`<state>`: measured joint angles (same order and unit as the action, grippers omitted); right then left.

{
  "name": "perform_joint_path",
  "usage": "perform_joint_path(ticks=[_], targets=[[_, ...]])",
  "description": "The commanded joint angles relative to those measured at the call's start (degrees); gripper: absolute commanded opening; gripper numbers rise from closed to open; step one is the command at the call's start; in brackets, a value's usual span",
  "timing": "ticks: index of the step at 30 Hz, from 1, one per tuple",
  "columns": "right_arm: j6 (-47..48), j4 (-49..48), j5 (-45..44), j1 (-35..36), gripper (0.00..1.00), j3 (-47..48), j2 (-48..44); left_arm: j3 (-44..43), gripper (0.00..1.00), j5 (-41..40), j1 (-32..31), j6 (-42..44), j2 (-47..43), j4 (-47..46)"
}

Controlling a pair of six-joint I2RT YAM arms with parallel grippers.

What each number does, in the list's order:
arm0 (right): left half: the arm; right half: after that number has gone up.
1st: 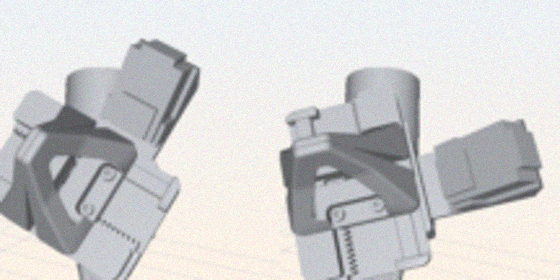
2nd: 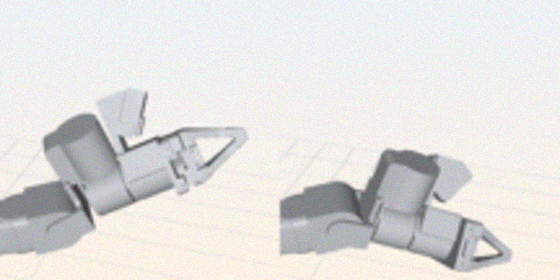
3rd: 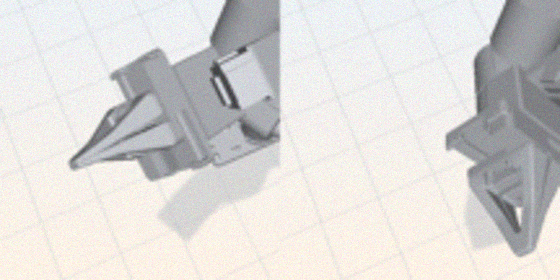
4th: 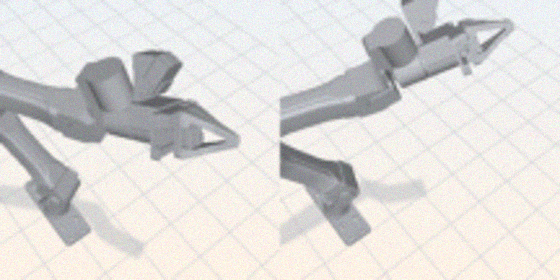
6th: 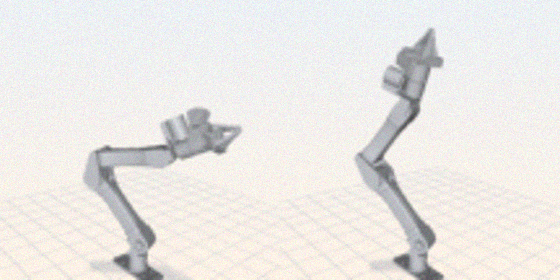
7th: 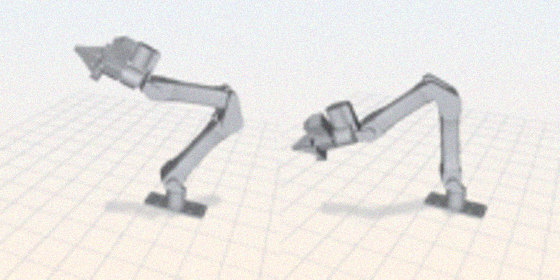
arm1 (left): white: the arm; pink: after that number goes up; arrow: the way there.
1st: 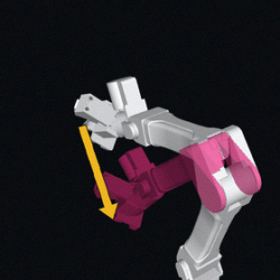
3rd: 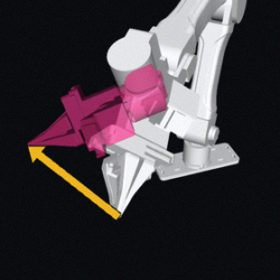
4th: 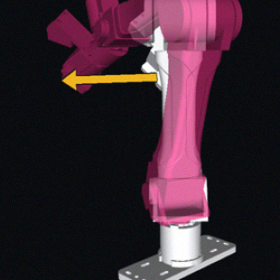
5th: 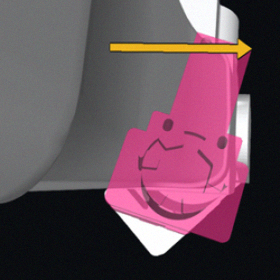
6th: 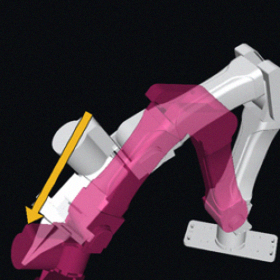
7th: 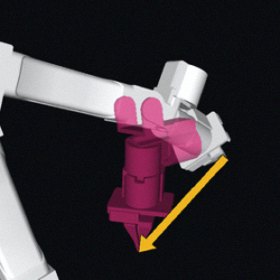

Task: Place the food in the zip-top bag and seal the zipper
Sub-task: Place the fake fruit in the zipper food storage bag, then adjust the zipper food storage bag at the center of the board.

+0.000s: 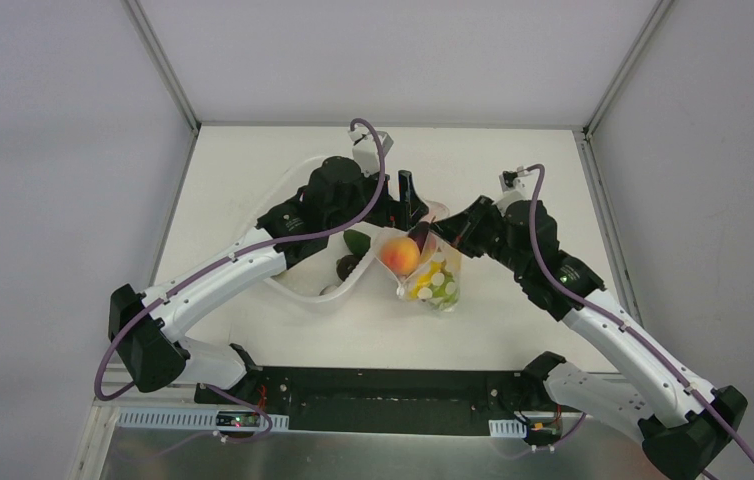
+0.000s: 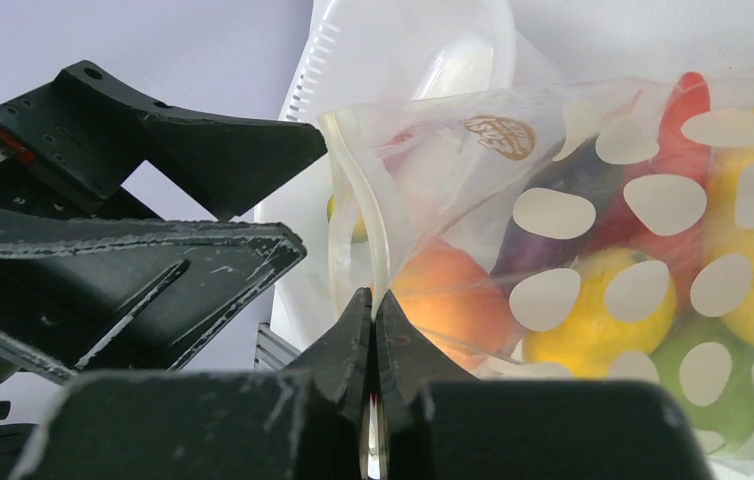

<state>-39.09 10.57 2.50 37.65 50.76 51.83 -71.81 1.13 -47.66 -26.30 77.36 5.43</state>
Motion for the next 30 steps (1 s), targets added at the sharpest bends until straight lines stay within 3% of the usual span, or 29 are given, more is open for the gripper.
perform_joint_path(ticks=[1, 7, 11, 17, 25, 30], targets=[[-3.65, -4.25, 0.68, -1.97, 0.01, 0.01, -3.49, -2.4, 0.9, 1.26, -0.46, 1.53, -2.63, 0.68], [-5.58, 1.86, -1.76, -8.36, 0.01, 1.74, -3.97, -0.31, 0.96, -6.47, -0.37, 4.13, -6.23, 5.55], [-5.67, 3.42, 7.11, -10.88, 0.0, 1.17, 0.47, -0.7, 0.94, -9.5, -0.33, 4.07, -3.28, 12.55], [-8.28, -1.52, 8.53, -11.07, 0.0, -3.73, 0.1, 0.18, 0.86, -5.18, 0.18, 1.02, 3.35, 13.47], [-7.18, -0.12, 6.16, -11.12, 0.0, -3.96, -1.96, -1.91, 0.6, -2.21, 0.22, -1.16, 7.74, 13.39], [-6.56, 0.24, 6.12, -11.17, 0.0, -3.51, -1.92, -4.24, 0.2, 2.72, 0.23, -0.15, 8.75, 13.64]])
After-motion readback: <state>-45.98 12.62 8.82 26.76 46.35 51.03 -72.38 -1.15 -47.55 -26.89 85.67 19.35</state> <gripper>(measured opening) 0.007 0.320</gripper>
